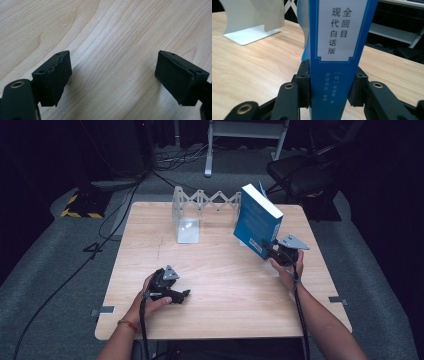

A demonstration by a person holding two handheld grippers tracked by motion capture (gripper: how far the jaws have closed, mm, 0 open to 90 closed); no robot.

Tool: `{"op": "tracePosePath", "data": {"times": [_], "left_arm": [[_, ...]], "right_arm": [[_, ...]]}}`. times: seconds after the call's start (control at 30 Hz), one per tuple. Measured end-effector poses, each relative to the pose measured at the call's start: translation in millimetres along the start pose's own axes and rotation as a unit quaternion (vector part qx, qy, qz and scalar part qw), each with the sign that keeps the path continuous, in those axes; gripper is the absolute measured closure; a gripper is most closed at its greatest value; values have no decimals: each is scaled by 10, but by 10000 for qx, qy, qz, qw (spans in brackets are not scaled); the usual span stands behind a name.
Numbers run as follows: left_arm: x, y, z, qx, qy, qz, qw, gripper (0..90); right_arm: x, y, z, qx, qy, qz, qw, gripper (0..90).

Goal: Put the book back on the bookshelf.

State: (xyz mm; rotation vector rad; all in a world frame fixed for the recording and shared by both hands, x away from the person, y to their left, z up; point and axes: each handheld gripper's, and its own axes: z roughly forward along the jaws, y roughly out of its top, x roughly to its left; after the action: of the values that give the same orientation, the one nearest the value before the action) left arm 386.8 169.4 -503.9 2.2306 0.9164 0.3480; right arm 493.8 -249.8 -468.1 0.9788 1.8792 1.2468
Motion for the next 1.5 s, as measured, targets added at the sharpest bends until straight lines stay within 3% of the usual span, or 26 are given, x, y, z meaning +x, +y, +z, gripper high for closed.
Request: {"op": "tracePosePath", "data": {"times": [0.27,0.67,1.37,1.5], "left_arm": [[-3,0,0,6,-25,2,10000,145],[-4,-1,0,0,-23,2,10000,145],[-7,-2,0,-8,-8,-5,10000,145],[-6,-2,0,-8,-8,-5,10000,145]], "right_arm": [[-18,68,176,27,-55,191,9998,614],[-41,84,193,114,-35,257,9996,600],[-204,142,-127,142,283,-27,9995,497],[-250,187,-192,212,461,-57,9987,460]]}}
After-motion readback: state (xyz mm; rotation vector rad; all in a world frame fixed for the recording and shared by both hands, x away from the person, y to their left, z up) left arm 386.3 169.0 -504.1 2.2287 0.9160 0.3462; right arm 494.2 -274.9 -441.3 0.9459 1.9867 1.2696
